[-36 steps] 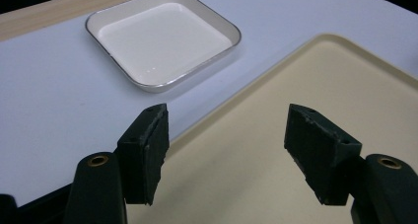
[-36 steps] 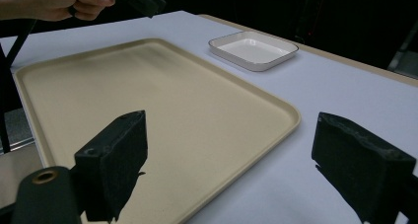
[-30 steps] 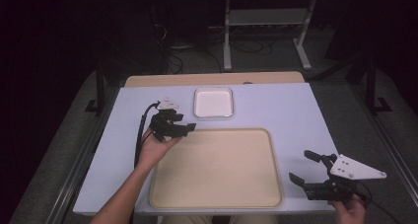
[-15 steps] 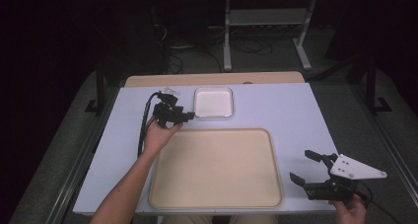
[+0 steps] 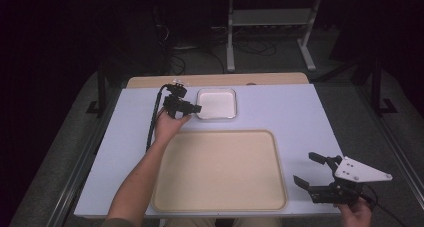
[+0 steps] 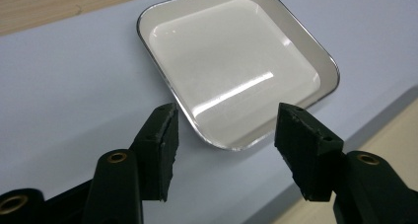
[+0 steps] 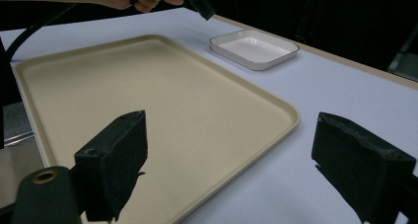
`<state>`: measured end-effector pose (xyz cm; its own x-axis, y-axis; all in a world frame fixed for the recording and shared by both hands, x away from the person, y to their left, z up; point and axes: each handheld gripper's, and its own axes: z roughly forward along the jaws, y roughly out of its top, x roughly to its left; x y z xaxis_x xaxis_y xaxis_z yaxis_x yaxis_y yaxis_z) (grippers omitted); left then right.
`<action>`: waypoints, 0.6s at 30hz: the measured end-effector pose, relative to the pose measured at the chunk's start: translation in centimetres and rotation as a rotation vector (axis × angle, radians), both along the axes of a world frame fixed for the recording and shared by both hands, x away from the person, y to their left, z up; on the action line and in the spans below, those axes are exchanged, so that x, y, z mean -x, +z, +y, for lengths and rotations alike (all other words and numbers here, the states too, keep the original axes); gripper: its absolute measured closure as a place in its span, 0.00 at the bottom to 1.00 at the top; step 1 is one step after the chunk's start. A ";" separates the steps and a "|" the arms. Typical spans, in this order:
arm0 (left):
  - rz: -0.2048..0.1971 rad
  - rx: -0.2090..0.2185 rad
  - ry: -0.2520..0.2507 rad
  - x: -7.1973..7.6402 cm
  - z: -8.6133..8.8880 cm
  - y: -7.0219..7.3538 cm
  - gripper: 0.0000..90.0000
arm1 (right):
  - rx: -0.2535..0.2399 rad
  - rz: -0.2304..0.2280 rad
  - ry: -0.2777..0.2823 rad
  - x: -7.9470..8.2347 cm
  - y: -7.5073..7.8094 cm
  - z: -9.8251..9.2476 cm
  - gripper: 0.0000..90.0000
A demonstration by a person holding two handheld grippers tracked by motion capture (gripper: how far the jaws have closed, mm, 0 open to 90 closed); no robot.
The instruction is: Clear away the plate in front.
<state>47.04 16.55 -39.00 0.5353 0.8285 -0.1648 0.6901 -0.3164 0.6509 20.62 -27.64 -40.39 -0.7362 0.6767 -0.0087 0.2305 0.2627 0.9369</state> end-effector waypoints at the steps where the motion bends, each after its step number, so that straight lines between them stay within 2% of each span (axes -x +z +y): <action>1: 0.002 -0.006 0.002 -0.4 -0.1 0.0 0.48 | 0.000 0.000 0.000 0.0 0.0 0.0 0.14; 2: 0.006 -0.005 0.009 -0.6 -0.2 -0.1 0.48 | 0.001 0.000 0.002 0.0 0.0 0.0 0.14; 8: 0.030 -0.061 0.037 -1.9 -0.4 -1.1 0.53 | 0.001 0.001 0.001 0.0 0.0 0.0 0.14; 12: 0.054 -0.017 0.081 -2.4 -0.3 -1.9 0.59 | 0.004 0.003 0.003 0.0 0.0 0.1 0.14; 16: 0.066 -0.028 0.108 -2.8 -0.6 -2.6 0.62 | 0.010 0.003 0.006 0.0 0.0 0.1 0.14; 18: 0.089 -0.013 0.128 -3.0 -0.6 -3.1 0.63 | 0.011 0.003 0.006 0.0 0.0 0.1 0.14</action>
<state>50.06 15.93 -42.09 0.4088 0.8914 -0.1957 0.7801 -0.2300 0.5818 20.61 -27.54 -40.43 -0.7406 0.6718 -0.0140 0.2315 0.2747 0.9332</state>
